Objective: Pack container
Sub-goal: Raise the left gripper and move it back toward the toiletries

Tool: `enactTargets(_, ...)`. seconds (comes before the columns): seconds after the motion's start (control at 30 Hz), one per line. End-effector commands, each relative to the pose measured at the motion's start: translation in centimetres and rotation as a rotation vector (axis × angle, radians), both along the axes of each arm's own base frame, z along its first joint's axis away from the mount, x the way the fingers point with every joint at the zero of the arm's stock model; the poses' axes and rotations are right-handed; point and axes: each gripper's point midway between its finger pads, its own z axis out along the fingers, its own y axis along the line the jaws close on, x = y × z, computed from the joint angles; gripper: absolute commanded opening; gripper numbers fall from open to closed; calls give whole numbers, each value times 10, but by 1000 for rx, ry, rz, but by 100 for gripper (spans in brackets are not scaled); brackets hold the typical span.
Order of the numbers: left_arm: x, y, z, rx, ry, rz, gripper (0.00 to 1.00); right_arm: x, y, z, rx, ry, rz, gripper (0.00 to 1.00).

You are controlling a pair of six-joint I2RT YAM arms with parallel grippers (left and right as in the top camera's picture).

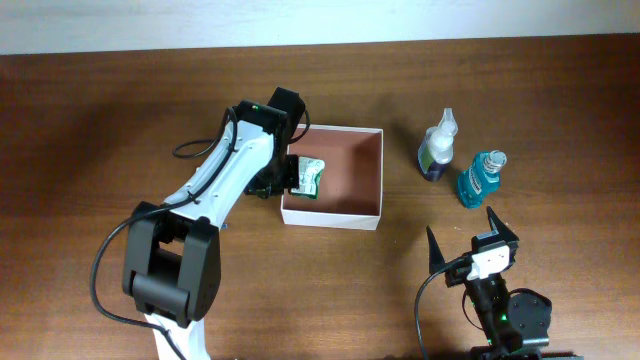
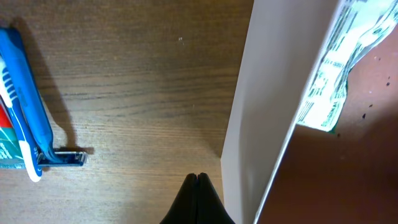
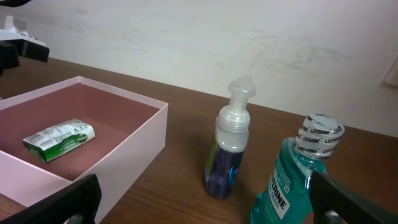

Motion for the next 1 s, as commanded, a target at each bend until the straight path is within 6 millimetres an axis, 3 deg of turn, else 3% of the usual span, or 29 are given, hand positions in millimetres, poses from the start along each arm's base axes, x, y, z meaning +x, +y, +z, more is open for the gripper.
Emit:
enactTargets(0.0,-5,-5,7,-43,7,-20,0,0,-2,-2,3,2,-10,98)
enactTargets(0.27,-10,-20,7,-129,34,-69,0,0,-2,-2,3,2,-10,99)
enactTargets(0.83,-17,-19,8,-127,66,-90,0,0,-2,-2,3,2,-10,99)
enactTargets(0.97,-16,-10,7,-100,65,-111,2,0,-2,-2,3,2,-10,98)
